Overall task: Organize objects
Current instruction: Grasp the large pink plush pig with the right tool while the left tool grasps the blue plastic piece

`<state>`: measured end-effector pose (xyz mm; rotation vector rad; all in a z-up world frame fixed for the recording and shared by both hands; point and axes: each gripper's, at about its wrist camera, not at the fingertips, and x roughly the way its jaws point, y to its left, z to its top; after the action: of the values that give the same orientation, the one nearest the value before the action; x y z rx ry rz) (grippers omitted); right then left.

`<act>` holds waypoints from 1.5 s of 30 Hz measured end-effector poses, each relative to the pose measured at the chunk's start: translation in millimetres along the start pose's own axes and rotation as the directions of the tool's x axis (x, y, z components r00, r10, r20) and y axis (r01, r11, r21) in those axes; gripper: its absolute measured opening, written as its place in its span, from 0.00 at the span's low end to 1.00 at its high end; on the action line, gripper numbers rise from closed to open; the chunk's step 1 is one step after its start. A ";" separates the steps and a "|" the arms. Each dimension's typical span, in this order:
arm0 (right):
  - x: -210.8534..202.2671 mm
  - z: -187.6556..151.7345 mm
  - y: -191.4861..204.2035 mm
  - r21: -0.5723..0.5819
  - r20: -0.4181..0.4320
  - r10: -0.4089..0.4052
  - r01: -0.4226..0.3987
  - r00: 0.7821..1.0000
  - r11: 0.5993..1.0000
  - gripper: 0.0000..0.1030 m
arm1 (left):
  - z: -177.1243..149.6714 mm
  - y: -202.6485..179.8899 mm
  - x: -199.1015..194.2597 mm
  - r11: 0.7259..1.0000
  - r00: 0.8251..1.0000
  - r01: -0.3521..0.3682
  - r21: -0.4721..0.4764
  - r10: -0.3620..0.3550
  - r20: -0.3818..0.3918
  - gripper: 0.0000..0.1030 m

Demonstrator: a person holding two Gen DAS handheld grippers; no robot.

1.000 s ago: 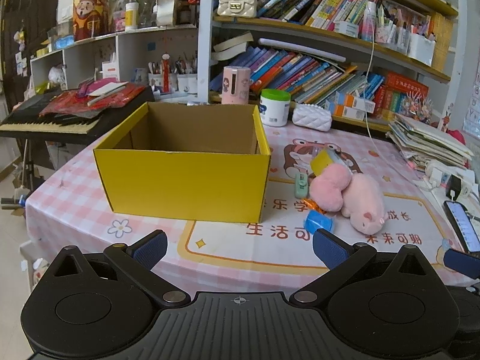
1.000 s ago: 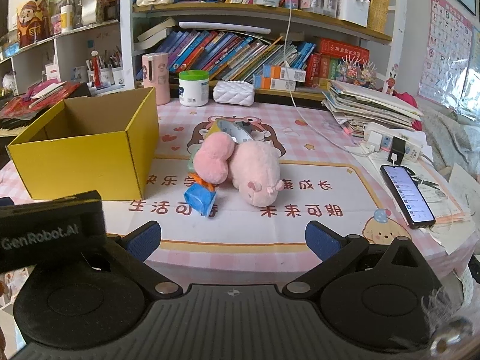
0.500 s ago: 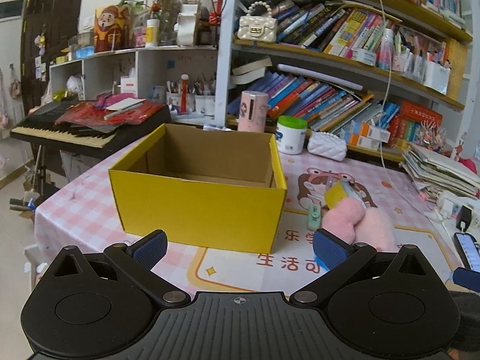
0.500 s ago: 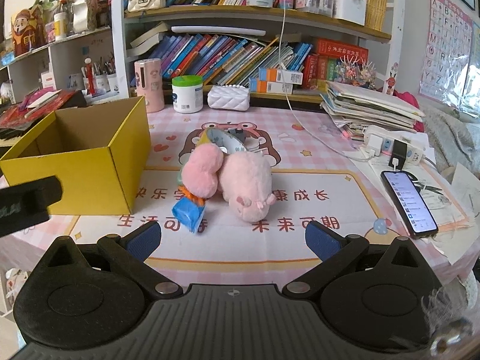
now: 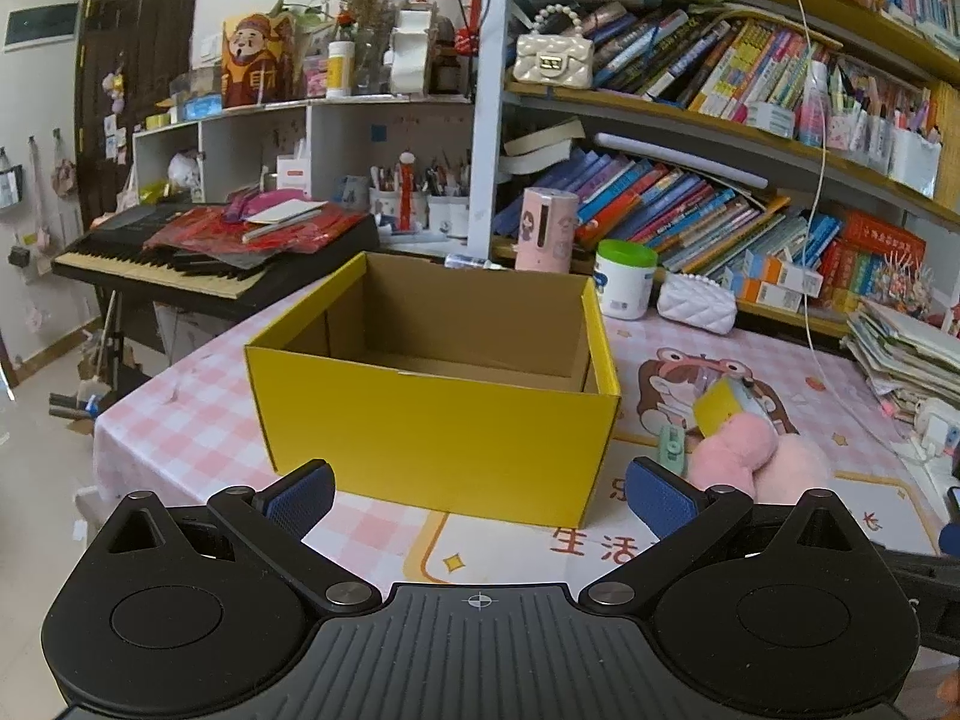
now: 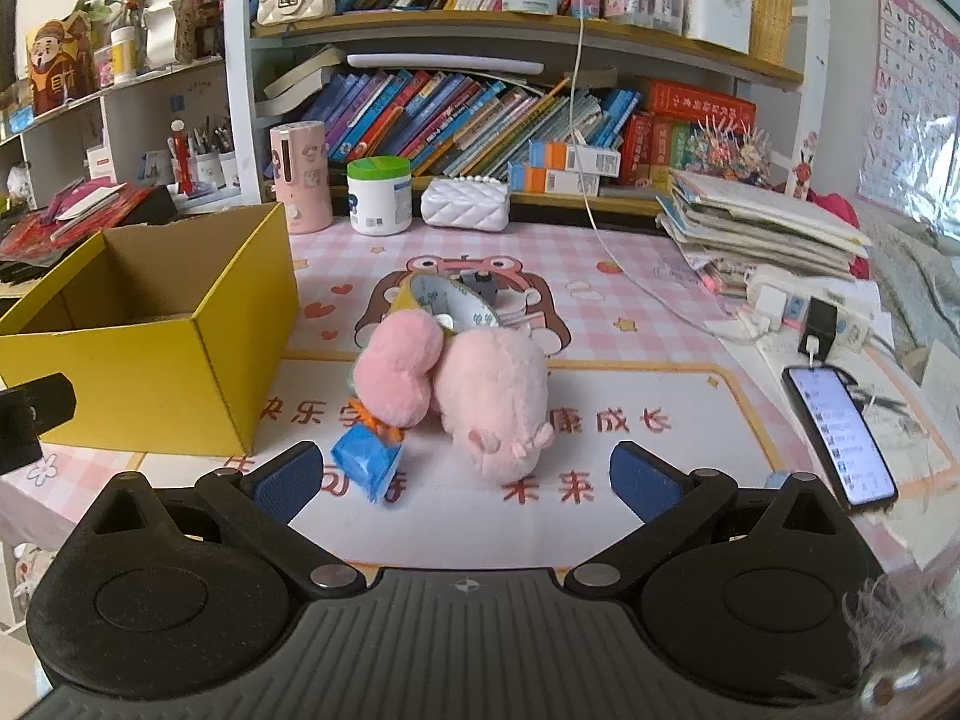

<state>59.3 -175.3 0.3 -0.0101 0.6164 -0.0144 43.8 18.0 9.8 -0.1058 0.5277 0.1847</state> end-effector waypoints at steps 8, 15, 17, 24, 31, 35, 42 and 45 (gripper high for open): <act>18.7 9.1 -13.9 -0.050 0.007 0.013 -0.013 1.000 0.999 0.98 | 0.6 -18.2 17.0 1.000 0.999 0.020 0.002 -0.019 -0.032 1.00; 40.9 17.8 -26.5 -0.075 -0.026 0.047 -0.049 0.999 0.996 0.98 | -1.6 -34.2 30.7 1.000 0.999 0.016 -0.013 -0.016 -0.052 1.00; 48.1 20.8 -29.9 -0.080 -0.035 0.065 -0.068 0.997 0.995 0.98 | -1.6 -38.5 34.1 1.000 0.998 0.008 -0.017 -0.009 -0.059 1.00; 74.4 30.1 -38.6 -0.101 -0.077 0.121 -0.129 0.990 0.987 0.94 | -3.4 -48.5 45.9 0.998 0.994 -0.048 -0.046 0.043 -0.101 1.00; 103.6 34.2 -41.4 -0.111 -0.139 0.174 -0.190 0.975 0.976 0.88 | -9.7 -59.5 52.6 0.994 0.985 -0.101 -0.029 0.096 -0.144 1.00; 121.2 35.9 -42.8 -0.113 -0.163 0.151 -0.171 0.975 0.979 0.88 | -12.3 -61.2 54.4 0.991 0.979 -0.127 -0.033 0.120 -0.165 1.00; 157.9 39.7 -51.0 -0.097 -0.218 0.145 -0.169 0.965 0.981 0.85 | -18.5 -73.7 59.9 0.995 0.974 -0.102 -0.022 0.095 -0.207 1.00; 170.5 42.9 -56.4 -0.078 -0.231 0.182 -0.204 0.956 0.976 0.68 | -20.3 -82.2 65.5 0.997 0.972 -0.073 -0.016 0.067 -0.225 1.00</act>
<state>222.5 -234.2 -62.5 -0.0471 0.8399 0.2085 106.0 -55.7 -36.7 -0.1328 0.7549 0.2500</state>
